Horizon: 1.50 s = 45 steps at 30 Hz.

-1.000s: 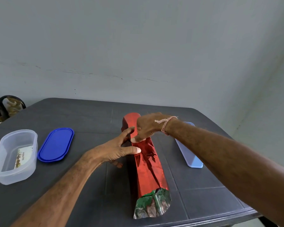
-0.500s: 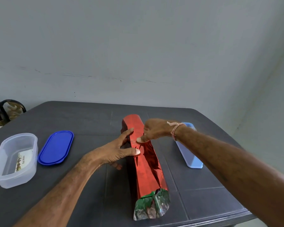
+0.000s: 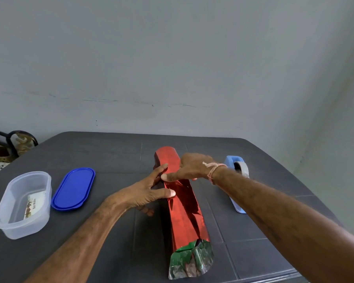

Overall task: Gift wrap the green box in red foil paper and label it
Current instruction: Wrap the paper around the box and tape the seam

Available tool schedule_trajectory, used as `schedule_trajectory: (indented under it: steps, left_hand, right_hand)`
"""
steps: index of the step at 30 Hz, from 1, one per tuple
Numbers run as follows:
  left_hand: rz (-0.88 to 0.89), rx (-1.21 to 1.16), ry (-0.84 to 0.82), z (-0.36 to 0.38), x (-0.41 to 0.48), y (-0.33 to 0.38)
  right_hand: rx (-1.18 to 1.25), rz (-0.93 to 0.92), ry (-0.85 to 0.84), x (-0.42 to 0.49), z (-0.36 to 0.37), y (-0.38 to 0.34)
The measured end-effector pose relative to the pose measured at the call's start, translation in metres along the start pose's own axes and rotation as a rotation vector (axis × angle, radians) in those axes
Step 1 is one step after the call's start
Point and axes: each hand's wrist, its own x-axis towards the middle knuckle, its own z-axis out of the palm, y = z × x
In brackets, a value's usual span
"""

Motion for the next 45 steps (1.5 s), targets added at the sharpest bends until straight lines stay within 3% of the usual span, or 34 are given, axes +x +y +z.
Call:
schedule_trajectory:
  steps: [13,18,20,22,25,29,34,45]
  left_hand:
    - [0.009,-0.007,0.001,0.001,-0.003,0.002]
    - [0.017,-0.05,0.003,0.0,-0.005,0.001]
    - [0.024,-0.052,0.002,0.0,-0.006,0.001]
    - [0.038,-0.042,0.007,0.002,-0.006,0.001]
    - [0.042,-0.037,0.01,0.003,-0.006,0.001]
    - [0.03,-0.016,0.005,0.001,-0.005,0.001]
    - [0.027,-0.014,0.008,0.0,-0.001,-0.002]
    - [0.031,0.007,-0.004,-0.002,0.0,-0.003]
  right_hand:
    - [0.423,-0.087,0.036,-0.014,0.008,0.028]
    - [0.766,-0.02,0.373,-0.054,0.021,0.074]
    - [0.786,0.148,0.594,-0.065,0.03,0.107]
    - [0.649,0.388,0.712,-0.078,0.037,0.143]
    - [0.72,0.585,0.57,-0.098,0.042,0.176]
    - [1.06,0.535,0.323,-0.106,0.038,0.183]
    - [1.076,0.557,0.204,-0.094,0.024,0.184]
    - [1.307,0.653,0.237,-0.091,0.024,0.181]
